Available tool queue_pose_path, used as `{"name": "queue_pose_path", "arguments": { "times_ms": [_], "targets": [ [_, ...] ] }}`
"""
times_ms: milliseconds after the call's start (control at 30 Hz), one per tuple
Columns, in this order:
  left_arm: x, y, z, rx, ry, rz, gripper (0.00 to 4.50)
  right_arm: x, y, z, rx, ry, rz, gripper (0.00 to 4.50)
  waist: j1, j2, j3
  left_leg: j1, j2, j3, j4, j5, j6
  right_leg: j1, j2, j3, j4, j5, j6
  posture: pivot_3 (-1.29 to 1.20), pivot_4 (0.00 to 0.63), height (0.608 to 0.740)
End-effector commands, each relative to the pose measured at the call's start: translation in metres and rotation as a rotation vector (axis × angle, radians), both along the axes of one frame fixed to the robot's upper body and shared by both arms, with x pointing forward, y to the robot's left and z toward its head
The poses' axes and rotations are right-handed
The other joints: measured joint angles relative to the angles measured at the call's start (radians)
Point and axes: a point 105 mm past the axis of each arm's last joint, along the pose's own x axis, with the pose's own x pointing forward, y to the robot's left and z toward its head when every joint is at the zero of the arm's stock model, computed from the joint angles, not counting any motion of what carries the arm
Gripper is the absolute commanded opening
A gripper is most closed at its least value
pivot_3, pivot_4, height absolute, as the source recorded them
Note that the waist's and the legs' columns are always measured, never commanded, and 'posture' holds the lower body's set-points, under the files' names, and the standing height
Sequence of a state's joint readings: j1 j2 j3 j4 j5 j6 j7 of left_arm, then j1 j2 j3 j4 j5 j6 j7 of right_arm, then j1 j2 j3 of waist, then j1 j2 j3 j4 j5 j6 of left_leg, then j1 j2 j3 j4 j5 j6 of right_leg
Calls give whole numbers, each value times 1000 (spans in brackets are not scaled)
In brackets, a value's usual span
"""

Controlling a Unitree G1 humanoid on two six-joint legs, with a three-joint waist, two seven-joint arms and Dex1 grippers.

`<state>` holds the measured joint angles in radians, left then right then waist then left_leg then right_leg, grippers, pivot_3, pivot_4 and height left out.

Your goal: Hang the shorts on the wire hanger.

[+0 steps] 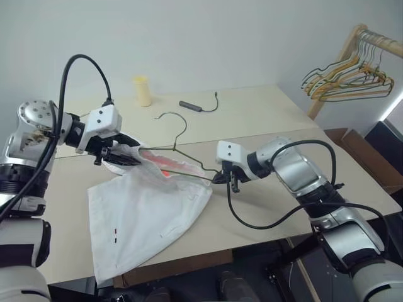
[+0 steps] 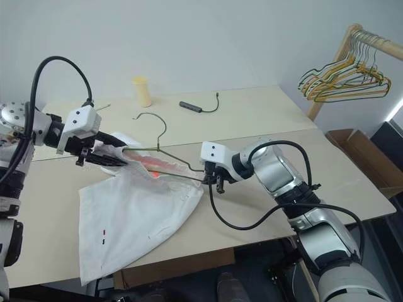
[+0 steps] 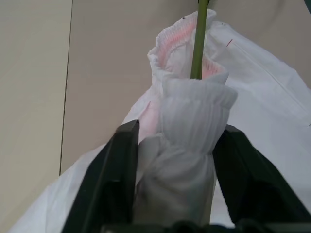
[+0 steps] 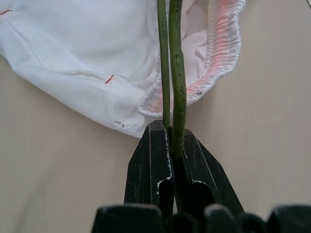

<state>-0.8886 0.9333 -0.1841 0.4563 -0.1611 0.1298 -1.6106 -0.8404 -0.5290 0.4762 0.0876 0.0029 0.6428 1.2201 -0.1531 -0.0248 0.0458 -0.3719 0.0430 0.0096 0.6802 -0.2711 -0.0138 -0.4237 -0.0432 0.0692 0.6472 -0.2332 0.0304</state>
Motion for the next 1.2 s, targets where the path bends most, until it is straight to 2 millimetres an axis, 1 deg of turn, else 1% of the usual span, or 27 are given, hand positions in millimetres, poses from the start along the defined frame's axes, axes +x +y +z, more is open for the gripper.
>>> {"name": "queue_pose_path", "arguments": {
  "times_ms": [33,133,167,233,300,400,467,500,533,633,700,800,867,967,1067,1133,1200],
  "targets": [
    [1,-2,11,-3,-39,-21,1125,0,3,12,1,-60,28,0,0,0,0,0,0,0,0,0,0,0,0,0,0,0,0,-80,0,740],
    [1,0,9,7,-29,-16,181,-1,2,10,-12,-53,32,0,1,0,0,0,0,0,0,0,0,0,0,0,0,0,0,-80,0,740],
    [0,1,8,11,-24,-13,18,-1,2,9,-15,-49,32,0,1,0,0,0,0,0,0,0,0,0,0,0,0,0,0,-80,0,740],
    [-1,2,7,12,-17,-13,18,0,2,8,-21,-63,32,0,1,0,0,0,0,0,0,0,0,0,0,0,0,0,0,-80,0,740],
    [-1,3,8,8,-24,-21,18,2,2,7,-29,-138,61,0,0,0,0,0,0,0,0,0,0,0,0,0,0,0,0,-80,0,740],
    [1,5,10,14,-59,-14,18,6,6,10,13,-262,98,0,1,0,0,0,0,0,0,0,0,0,0,0,0,0,0,-78,0,740],
    [2,8,9,39,-79,-11,0,8,6,13,30,-323,103,615,1,0,0,0,0,0,0,0,0,0,0,0,0,0,0,-78,0,740],
    [2,9,10,42,-81,-13,0,10,5,14,30,-331,97,806,0,0,0,0,0,0,0,0,0,0,0,0,0,0,0,-82,0,740],
    [1,9,11,37,-85,-14,0,10,2,15,33,-330,94,1090,0,0,0,0,0,0,0,0,0,0,0,0,0,0,0,-85,0,740],
    [4,11,15,21,-115,5,0,14,-5,20,62,-323,39,2136,1,0,0,0,0,0,0,0,0,0,0,0,0,0,0,-85,0,740],
    [9,13,16,12,-145,36,0,16,-15,24,66,-320,-4,2796,1,0,0,0,0,0,0,0,0,0,0,0,0,0,0,-88,0,740],
    [12,17,20,-1,-180,62,0,17,-34,32,115,-243,-95,3930,2,0,0,0,0,0,0,0,0,0,0,0,0,0,0,-96,0,740],
    [13,18,23,-14,-199,71,0,17,-43,36,155,-160,-176,4477,2,0,0,0,0,0,0,0,0,0,0,0,0,0,0,-101,0,740],
    [14,19,26,-36,-210,77,0,11,-52,34,227,-44,-267,4477,1,0,0,0,0,0,0,0,0,1,0,0,0,0,-1,-110,0,740],
    [14,19,26,-40,-212,77,0,3,-51,30,271,37,-299,4477,-1,0,0,0,0,0,0,0,0,1,0,0,0,0,-1,-115,0,740],
    [14,19,26,-44,-220,80,0,-7,-36,19,359,142,-322,4477,-4,-1,0,0,0,0,0,0,0,0,0,0,0,0,0,-116,0,740],
    [14,20,27,-44,-225,82,0,-11,-25,10,404,207,-360,4477,-11,-1,-1,1,0,0,0,0,0,1,0,0,1,0,-1,-116,0,740]
  ]
}}
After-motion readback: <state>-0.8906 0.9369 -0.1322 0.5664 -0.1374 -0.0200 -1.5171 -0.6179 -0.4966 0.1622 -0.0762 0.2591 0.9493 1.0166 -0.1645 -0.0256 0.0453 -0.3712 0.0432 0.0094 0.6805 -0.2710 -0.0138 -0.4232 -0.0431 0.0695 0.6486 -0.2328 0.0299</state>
